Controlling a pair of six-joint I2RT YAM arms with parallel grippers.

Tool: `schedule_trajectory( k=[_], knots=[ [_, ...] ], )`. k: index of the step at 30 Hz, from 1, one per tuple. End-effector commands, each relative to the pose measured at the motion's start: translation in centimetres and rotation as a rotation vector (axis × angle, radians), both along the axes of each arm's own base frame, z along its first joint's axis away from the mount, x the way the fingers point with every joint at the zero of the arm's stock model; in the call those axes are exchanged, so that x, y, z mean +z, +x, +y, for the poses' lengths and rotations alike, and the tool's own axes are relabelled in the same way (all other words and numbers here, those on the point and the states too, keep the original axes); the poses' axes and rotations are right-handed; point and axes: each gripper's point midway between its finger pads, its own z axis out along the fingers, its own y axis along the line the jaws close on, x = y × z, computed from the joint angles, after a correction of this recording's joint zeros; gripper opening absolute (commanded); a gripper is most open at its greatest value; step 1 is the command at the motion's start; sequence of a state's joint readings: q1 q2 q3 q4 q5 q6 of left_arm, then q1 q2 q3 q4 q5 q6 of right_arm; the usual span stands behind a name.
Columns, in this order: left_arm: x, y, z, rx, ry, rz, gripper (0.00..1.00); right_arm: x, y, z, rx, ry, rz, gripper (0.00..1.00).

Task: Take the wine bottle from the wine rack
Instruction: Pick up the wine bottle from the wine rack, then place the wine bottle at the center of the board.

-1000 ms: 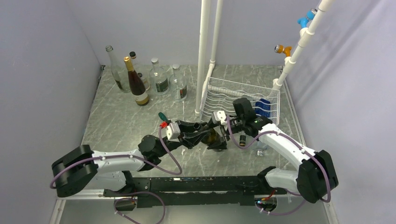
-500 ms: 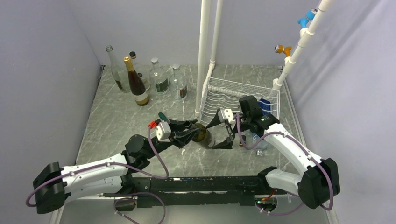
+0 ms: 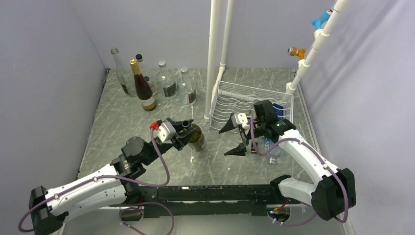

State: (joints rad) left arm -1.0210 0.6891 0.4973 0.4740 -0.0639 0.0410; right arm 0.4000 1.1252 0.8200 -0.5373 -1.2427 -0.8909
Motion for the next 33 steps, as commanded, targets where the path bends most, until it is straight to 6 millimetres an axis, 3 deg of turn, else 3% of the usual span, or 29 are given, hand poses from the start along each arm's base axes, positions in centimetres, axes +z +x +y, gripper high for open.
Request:
schedule_trajectory(
  k=[1,23,33],
  knots=[
    [6.1,1.0,3.1,0.097,-0.096,-0.074,0.0,2.3,0.3,0.0,0.011,0.047,-0.069,1.0],
    [6.7,10.2,15.5,0.59,-0.052,0.013,0.0,1.8,1.4,-0.2,-0.043,0.016,-0.086,1.0],
    [4.9,14.3,22.3,0.786,-0.108,0.077,0.0,1.9,1.6,-0.3,-0.057,0.008,-0.104,1.0]
  ],
)
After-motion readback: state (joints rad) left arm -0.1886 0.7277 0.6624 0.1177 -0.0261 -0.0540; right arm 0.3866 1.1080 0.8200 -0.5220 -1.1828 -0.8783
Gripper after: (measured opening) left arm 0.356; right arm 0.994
